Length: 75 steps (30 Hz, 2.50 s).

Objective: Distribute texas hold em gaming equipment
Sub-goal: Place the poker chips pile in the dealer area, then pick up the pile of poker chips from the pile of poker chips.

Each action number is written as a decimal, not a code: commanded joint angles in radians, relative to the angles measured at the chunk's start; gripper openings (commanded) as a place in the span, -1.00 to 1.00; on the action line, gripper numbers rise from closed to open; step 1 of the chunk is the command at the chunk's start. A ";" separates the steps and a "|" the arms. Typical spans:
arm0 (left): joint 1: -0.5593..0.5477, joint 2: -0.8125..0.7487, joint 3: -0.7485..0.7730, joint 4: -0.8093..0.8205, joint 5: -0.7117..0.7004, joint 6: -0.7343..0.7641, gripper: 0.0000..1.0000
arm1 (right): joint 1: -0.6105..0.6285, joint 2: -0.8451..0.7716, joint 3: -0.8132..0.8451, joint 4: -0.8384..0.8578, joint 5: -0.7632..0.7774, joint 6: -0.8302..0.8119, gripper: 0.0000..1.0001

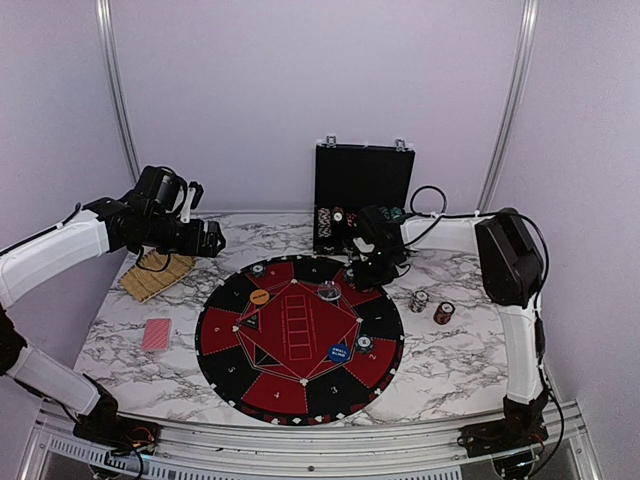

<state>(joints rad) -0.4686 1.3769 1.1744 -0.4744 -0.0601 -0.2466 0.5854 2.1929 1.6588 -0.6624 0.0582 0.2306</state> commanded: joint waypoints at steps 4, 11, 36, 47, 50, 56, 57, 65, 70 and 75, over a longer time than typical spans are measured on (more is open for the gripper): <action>0.005 -0.020 -0.007 0.019 0.011 0.003 0.98 | 0.013 0.015 0.038 0.007 0.006 -0.011 -0.20; 0.007 -0.017 -0.007 0.019 0.014 0.003 0.98 | 0.013 0.000 0.033 -0.012 0.015 -0.011 0.11; 0.006 -0.017 -0.007 0.019 0.030 -0.001 0.98 | 0.000 -0.322 -0.175 -0.064 0.109 0.027 0.38; 0.005 -0.014 -0.007 0.019 0.034 -0.002 0.98 | -0.106 -0.506 -0.412 -0.030 0.095 0.037 0.47; 0.006 -0.010 -0.007 0.019 0.034 -0.005 0.98 | -0.126 -0.516 -0.444 -0.017 0.087 0.030 0.51; 0.006 -0.006 -0.007 0.019 0.033 -0.003 0.98 | -0.148 -0.487 -0.469 0.007 0.072 0.019 0.55; 0.006 -0.006 -0.009 0.019 0.034 -0.004 0.98 | -0.153 -0.483 -0.472 0.015 0.068 0.017 0.55; 0.006 -0.003 -0.008 0.020 0.030 -0.004 0.98 | -0.167 -0.422 -0.472 0.047 0.060 0.006 0.52; 0.007 -0.001 -0.009 0.019 0.029 -0.004 0.98 | -0.174 -0.404 -0.472 0.058 0.060 0.006 0.45; 0.006 -0.002 -0.009 0.019 0.028 -0.002 0.98 | -0.176 -0.392 -0.476 0.065 0.058 0.007 0.32</action>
<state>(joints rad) -0.4683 1.3773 1.1744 -0.4740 -0.0341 -0.2474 0.4187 1.7836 1.1828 -0.6262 0.1200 0.2382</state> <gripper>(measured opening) 0.989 0.681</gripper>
